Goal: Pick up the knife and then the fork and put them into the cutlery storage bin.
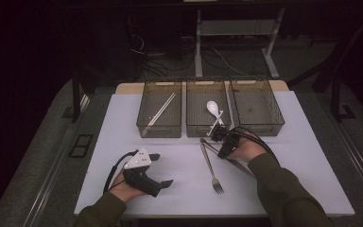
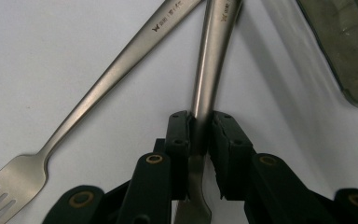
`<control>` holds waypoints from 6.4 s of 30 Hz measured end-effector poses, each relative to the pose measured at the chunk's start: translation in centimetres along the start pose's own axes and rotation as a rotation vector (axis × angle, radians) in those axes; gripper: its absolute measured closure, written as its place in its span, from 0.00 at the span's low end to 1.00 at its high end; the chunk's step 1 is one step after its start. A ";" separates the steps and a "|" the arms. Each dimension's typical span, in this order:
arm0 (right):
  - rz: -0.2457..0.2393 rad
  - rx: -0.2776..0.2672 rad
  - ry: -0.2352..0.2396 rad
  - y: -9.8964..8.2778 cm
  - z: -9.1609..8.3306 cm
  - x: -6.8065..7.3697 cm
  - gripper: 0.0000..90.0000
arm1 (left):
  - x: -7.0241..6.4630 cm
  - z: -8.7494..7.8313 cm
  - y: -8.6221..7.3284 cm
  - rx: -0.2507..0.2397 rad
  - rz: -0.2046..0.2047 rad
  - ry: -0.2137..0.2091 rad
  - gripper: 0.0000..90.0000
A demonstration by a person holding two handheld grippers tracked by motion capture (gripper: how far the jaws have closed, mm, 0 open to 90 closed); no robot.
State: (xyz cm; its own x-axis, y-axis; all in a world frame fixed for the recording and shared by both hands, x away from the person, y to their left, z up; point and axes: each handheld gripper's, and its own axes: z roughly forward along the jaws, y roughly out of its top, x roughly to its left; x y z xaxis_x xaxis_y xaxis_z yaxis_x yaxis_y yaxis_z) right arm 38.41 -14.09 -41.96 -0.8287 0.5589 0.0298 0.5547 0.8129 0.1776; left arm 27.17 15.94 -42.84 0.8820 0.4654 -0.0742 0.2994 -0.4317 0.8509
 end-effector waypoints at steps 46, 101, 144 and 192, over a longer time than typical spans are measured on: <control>0.138 -0.434 -0.004 -7.2 -7.3 -3.2 0.89 | 0.2 -0.3 0.1 -0.020 -0.012 0.004 0.00; 0.323 -0.480 -0.265 -6.2 -8.1 -16.9 0.88 | 0.4 -0.4 0.0 -0.028 -0.022 -0.003 0.00; 0.299 -0.632 -0.055 -9.3 -7.5 -7.3 0.52 | 0.4 -0.3 -0.1 -0.021 -0.027 0.001 0.00; -0.197 -0.414 0.229 -7.5 -0.1 10.0 1.00 | 0.3 -0.3 -0.1 -0.011 -0.027 0.012 0.00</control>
State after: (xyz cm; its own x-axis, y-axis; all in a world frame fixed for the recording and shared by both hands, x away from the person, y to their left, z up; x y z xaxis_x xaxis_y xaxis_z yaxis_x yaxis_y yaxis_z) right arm 25.93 -14.58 -42.91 -0.9353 0.3139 0.1636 0.3489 0.7401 0.5749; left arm 27.29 16.31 -42.75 0.8690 0.4863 -0.0912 0.3194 -0.4106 0.8540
